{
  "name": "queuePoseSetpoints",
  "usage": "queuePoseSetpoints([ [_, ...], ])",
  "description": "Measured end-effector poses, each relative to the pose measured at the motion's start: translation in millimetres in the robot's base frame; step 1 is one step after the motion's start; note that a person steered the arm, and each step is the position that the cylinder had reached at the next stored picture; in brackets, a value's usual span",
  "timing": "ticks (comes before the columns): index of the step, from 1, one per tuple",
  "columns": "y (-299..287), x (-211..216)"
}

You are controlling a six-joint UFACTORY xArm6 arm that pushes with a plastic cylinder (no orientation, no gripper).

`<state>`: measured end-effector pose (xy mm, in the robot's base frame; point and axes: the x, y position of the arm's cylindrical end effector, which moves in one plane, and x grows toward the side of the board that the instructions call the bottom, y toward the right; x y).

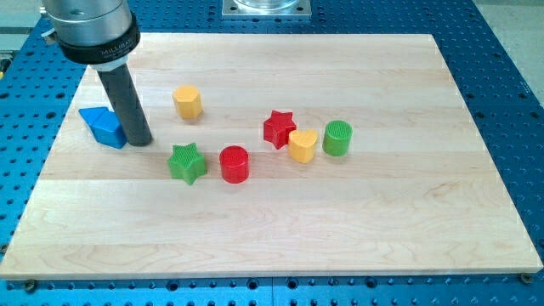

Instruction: Move the hexagon vertically to the red circle

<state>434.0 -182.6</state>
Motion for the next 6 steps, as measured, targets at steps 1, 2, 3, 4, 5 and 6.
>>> queuePoseSetpoints([
  [1,1.5,0.0],
  [2,24.2,-4.9],
  [3,39.5,-24.4],
  [4,27.8,-27.9],
  [5,22.5,-37.7],
  [6,30.1,-61.5],
])
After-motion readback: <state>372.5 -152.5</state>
